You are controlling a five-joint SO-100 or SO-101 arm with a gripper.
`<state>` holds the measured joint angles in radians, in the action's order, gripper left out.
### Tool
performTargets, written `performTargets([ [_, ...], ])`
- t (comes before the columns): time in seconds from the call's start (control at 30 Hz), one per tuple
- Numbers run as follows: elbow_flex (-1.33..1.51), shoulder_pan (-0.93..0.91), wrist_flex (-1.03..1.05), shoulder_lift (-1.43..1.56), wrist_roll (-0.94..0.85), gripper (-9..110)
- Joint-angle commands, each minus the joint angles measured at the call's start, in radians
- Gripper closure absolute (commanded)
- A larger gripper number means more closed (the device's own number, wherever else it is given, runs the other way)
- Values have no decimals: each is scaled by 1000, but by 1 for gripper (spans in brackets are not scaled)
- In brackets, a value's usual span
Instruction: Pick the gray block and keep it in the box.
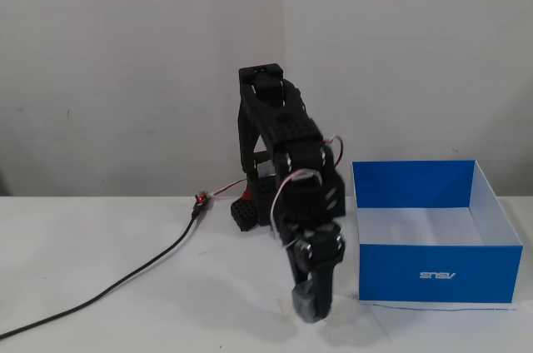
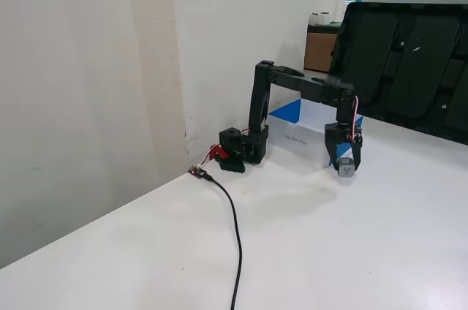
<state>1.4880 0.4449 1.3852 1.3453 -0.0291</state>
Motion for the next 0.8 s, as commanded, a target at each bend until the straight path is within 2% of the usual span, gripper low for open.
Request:
performTargets([
  [0.0, -253, 67, 120, 98, 25, 93],
  [0.13, -416, 160, 224, 112, 52, 93],
  [0.23, -437, 244, 244, 161, 63, 93],
  [0.57, -221, 598, 241, 400, 115, 93],
  [0.77, -107, 767, 206, 422, 172, 92],
])
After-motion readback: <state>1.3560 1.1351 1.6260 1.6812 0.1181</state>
